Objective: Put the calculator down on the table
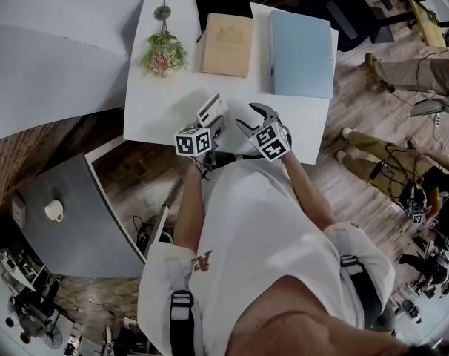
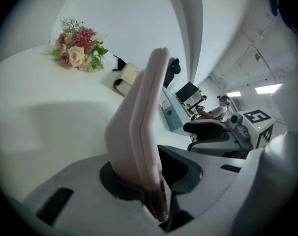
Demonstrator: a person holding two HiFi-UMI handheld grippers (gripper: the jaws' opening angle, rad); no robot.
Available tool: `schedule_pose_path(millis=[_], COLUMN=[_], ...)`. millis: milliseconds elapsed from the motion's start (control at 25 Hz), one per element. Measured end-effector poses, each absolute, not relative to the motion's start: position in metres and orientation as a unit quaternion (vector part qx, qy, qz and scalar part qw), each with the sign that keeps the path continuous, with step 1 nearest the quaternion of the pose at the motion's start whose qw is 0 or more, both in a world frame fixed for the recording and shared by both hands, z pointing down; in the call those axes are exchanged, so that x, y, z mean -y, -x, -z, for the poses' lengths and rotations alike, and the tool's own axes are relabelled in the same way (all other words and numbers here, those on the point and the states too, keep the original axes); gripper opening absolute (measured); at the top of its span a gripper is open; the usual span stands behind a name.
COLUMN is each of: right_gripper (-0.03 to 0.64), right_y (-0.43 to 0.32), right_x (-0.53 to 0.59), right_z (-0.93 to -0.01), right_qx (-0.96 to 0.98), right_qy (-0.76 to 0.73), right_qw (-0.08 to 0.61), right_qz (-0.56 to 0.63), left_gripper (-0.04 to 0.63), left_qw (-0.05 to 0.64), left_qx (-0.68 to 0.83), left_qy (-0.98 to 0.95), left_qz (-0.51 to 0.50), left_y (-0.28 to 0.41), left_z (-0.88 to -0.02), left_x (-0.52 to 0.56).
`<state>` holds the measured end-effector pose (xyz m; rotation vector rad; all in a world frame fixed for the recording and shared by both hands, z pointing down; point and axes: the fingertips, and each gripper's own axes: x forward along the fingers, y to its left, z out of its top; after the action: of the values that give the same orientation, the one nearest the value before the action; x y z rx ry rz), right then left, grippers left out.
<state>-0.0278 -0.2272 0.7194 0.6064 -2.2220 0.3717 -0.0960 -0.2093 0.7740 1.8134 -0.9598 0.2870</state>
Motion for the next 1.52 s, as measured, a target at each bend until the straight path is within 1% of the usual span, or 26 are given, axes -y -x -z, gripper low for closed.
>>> schedule_pose_path(millis=[160,400,840,920,1040,1520], right_gripper=[0.27,0.27,0.27,0.27,0.27,0.27], right_y=[0.027,0.028,0.031,0.03,0.03,0.028], right_x=[0.228,0.226,0.227,0.226,0.225,0.219], right_z=[-0.718,-0.719,-0.717,-0.717,-0.717,-0.717], right_qx=[0.874,0.874,0.878,0.877,0.879,0.879], right_qy=[-0.242,-0.242,-0.244,-0.244,-0.243,-0.243], right_qw=[0.396,0.396,0.387,0.388,0.387,0.385], right_qz=[-0.146,-0.144,-0.14,-0.141,-0.139,-0.144], left_gripper=[0.117,0.124,0.141,0.164,0.198,0.258], left_qw=[0.518,0.522,0.568,0.571,0.571,0.529], left_qx=[0.406,0.407,0.424,0.43,0.439,0.471], left_qy=[-0.744,-0.738,-0.697,-0.69,-0.683,-0.687], left_qz=[-0.119,-0.129,-0.108,-0.113,-0.122,-0.162], left_y=[0.098,0.099,0.109,0.112,0.117,0.127], left_z=[-0.777,-0.779,-0.789,-0.792,-0.797,-0.792], left_x=[0.212,0.214,0.214,0.213,0.211,0.206])
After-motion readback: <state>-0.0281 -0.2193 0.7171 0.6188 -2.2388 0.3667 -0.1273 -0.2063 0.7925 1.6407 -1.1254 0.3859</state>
